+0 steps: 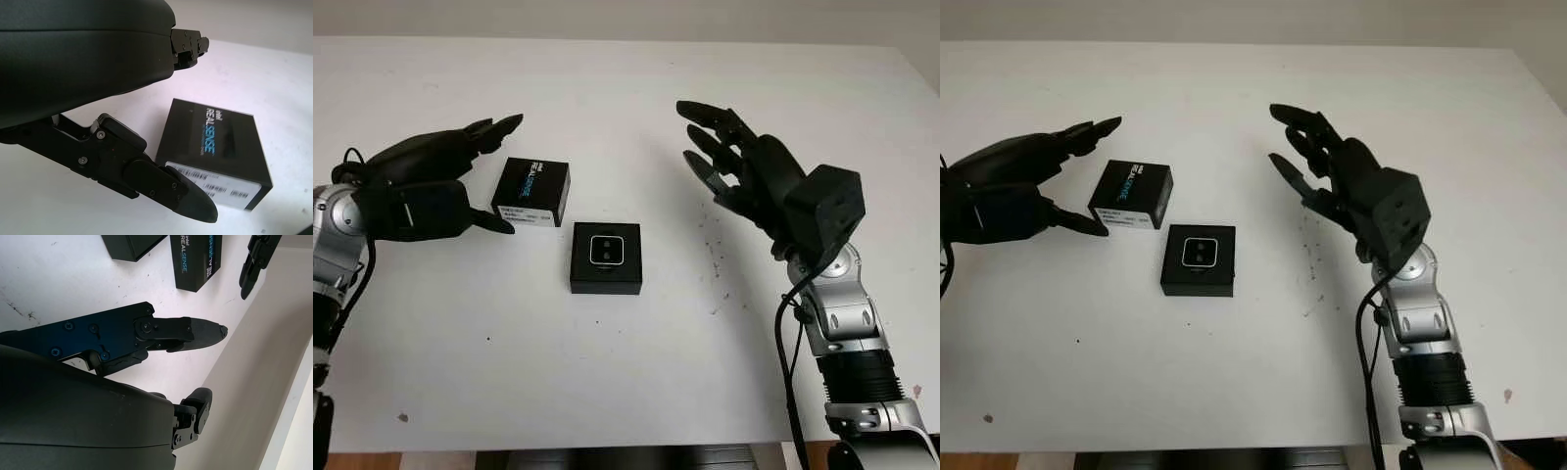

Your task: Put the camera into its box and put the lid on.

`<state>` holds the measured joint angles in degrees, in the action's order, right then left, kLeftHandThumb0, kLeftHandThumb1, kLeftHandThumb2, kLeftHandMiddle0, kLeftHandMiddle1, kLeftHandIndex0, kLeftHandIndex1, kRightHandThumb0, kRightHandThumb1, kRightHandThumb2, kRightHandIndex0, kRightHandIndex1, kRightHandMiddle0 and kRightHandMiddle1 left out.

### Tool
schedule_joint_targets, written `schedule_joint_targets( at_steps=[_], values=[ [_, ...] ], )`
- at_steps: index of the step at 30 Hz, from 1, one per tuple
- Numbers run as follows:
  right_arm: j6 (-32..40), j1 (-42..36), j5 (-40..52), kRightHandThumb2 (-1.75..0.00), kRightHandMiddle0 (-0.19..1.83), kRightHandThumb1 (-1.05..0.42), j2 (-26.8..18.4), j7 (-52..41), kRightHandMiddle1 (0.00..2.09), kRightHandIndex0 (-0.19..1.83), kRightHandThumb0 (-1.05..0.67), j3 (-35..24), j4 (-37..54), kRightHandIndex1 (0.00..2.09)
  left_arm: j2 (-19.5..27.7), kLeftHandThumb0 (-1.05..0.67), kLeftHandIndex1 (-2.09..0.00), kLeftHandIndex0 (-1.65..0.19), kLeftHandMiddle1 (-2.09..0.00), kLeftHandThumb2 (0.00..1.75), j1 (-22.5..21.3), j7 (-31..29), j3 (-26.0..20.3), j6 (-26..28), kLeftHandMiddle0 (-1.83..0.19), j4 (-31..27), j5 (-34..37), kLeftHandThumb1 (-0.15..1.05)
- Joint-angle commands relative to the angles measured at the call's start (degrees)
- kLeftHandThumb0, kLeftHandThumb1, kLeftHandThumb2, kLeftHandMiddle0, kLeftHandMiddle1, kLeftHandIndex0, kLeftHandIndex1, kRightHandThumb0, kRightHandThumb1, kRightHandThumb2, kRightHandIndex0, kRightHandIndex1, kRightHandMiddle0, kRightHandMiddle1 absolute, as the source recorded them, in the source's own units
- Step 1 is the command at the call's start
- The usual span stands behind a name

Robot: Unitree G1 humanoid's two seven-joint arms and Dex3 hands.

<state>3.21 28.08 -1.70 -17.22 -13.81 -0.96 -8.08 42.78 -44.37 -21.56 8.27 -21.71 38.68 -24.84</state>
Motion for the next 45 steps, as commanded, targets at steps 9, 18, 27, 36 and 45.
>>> schedule_joint_targets(
  at_steps=[9,18,27,36,45],
  values=[
    [-1.3,-0.7,-0.4,-0.36,0.01,-1.05,-0.4,0.1,0.68,0.25,-0.66,-0.2,0.1,0.09,-3.1,-0.68,-0.04,0.15,-0.06,0.05,-4.1,1.4,2.0,2.8,0.14,5.5,-0.8,0.85],
    [-2.5,-0.8,-0.7,-0.36,0.0,-1.05,-0.7,0.0,0.71,0.26,-0.65,-0.4,-0.3,0.09,-2.8,-0.61,-0.06,0.11,-0.06,0.05,-5.7,2.1,4.7,0.8,0.09,9.9,-3.0,0.82],
    [-3.1,-0.8,-0.9,-0.37,0.0,-1.05,-0.5,0.1,0.75,0.27,-0.65,-0.3,-0.9,0.09,-2.6,-0.64,-0.07,0.08,-0.07,0.06,-6.2,2.9,7.1,-1.4,0.06,12.0,-5.9,0.83],
    [-3.9,-1.3,-1.1,-0.37,0.0,-1.05,-0.5,0.4,0.79,0.29,-0.65,-0.3,-1.2,0.09,-4.1,-0.54,-0.09,0.01,-0.08,0.05,-6.3,3.7,6.5,-6.0,-0.02,15.6,-3.8,0.82],
    [-4.1,-1.7,-1.0,-0.37,-0.02,-1.05,-0.4,0.5,0.81,0.29,-0.65,-0.6,-1.7,0.08,-5.5,-0.34,-0.22,-0.34,-0.19,0.07,-5.1,6.5,4.3,-14.1,-0.44,20.2,1.5,0.89]
  ],
)
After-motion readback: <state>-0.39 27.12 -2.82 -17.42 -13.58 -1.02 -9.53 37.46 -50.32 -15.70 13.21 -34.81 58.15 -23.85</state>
